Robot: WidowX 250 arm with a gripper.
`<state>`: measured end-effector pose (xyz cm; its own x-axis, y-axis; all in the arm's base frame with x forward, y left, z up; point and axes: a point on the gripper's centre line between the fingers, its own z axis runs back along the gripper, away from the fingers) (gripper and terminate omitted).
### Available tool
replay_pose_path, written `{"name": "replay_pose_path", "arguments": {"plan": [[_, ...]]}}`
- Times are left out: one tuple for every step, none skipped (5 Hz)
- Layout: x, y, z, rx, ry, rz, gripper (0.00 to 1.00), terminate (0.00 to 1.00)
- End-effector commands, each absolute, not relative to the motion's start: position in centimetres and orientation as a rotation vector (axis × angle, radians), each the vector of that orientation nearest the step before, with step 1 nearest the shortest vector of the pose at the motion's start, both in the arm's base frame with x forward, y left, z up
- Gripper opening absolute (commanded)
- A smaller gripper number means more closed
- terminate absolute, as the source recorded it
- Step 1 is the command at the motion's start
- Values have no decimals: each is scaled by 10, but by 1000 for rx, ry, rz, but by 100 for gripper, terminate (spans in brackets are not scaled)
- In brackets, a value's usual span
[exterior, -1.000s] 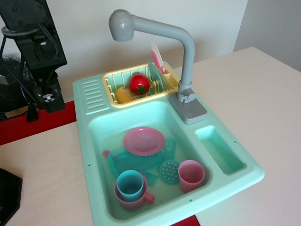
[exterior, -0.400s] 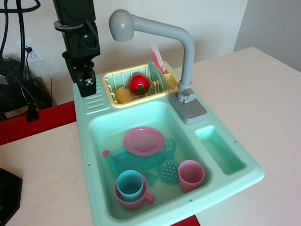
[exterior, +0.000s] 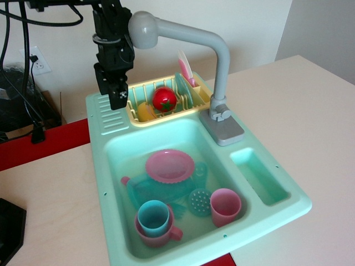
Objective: Turn faucet front to right
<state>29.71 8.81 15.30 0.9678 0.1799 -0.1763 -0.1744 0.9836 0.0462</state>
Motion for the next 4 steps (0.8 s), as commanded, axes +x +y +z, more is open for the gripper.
{"name": "replay_pose_path", "arguments": {"plan": [[322,75,168,41,122,118,100,0],[333,58,174,39,111,67,100,0],[336,35,179,30,98,27,100,0],[336,-6,181,22,91,-70,100,0]]}}
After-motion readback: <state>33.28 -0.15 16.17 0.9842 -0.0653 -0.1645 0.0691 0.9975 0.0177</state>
